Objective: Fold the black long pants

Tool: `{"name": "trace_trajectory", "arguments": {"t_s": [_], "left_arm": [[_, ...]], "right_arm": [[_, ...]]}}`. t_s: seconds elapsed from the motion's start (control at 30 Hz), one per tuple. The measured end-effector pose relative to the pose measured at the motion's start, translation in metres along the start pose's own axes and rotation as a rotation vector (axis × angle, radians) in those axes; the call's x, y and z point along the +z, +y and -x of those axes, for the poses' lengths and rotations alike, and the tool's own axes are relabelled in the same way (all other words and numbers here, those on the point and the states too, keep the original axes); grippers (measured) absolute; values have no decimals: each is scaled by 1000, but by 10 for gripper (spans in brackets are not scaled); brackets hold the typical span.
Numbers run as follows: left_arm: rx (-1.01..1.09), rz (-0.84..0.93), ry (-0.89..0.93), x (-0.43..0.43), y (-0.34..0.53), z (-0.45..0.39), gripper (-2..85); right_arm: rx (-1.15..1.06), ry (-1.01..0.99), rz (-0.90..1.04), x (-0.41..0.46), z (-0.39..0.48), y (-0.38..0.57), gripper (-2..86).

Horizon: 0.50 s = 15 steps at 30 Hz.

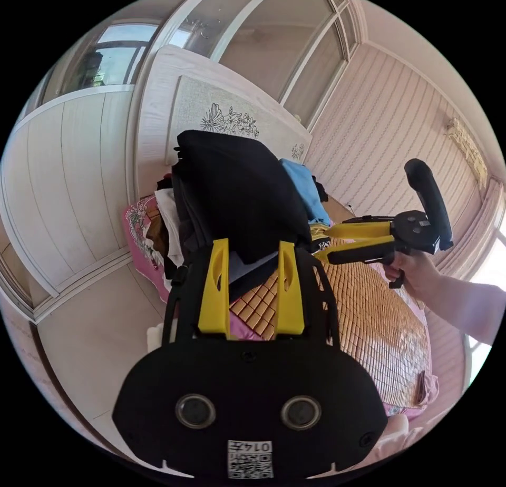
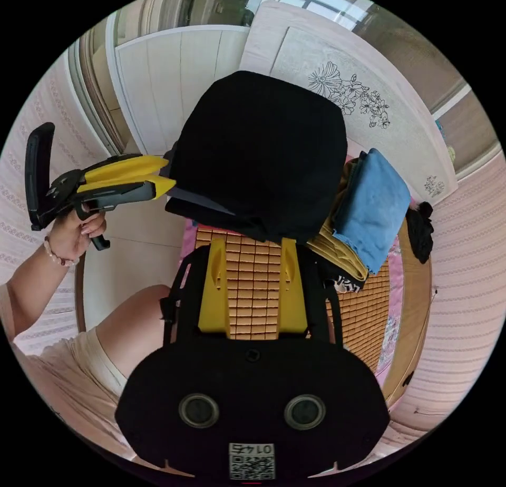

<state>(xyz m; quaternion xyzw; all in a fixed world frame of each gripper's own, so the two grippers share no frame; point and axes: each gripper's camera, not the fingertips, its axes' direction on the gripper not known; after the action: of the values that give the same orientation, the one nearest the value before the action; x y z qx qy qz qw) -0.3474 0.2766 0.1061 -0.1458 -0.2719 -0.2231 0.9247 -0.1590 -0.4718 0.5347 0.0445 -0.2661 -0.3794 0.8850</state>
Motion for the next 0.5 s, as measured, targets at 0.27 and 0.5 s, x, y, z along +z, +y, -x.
{"name": "trace_trajectory", "arguments": {"t_s": [0.27, 0.5], "left_arm": [[-76, 36, -103, 7, -9, 4, 0], [-11, -162, 48, -51, -26, -32, -10]], "right_arm": [[244, -197, 111, 45, -37, -39, 2], [172, -374, -78, -2, -66, 13, -9]]}}
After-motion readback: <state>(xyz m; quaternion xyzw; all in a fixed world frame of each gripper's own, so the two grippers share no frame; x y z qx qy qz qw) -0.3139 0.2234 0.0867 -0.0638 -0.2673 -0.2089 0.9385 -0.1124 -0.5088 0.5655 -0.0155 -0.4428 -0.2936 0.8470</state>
